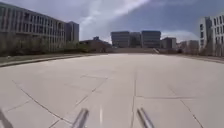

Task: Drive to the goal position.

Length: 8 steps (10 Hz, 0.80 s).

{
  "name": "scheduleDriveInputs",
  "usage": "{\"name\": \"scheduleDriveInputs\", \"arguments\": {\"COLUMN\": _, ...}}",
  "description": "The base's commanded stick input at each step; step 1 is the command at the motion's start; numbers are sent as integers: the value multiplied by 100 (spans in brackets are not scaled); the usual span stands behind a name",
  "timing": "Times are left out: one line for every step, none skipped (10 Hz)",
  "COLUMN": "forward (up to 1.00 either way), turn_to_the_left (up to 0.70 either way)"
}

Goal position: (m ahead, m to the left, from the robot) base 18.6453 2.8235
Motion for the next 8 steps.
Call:
{"name": "scheduleDriveInputs", "arguments": {"forward": 50, "turn_to_the_left": 0}}
{"name": "scheduleDriveInputs", "arguments": {"forward": 50, "turn_to_the_left": 0}}
{"name": "scheduleDriveInputs", "arguments": {"forward": 50, "turn_to_the_left": 0}}
{"name": "scheduleDriveInputs", "arguments": {"forward": 50, "turn_to_the_left": 0}}
{"name": "scheduleDriveInputs", "arguments": {"forward": 50, "turn_to_the_left": 0}}
{"name": "scheduleDriveInputs", "arguments": {"forward": 50, "turn_to_the_left": 0}}
{"name": "scheduleDriveInputs", "arguments": {"forward": 50, "turn_to_the_left": 0}}
{"name": "scheduleDriveInputs", "arguments": {"forward": 50, "turn_to_the_left": 0}}
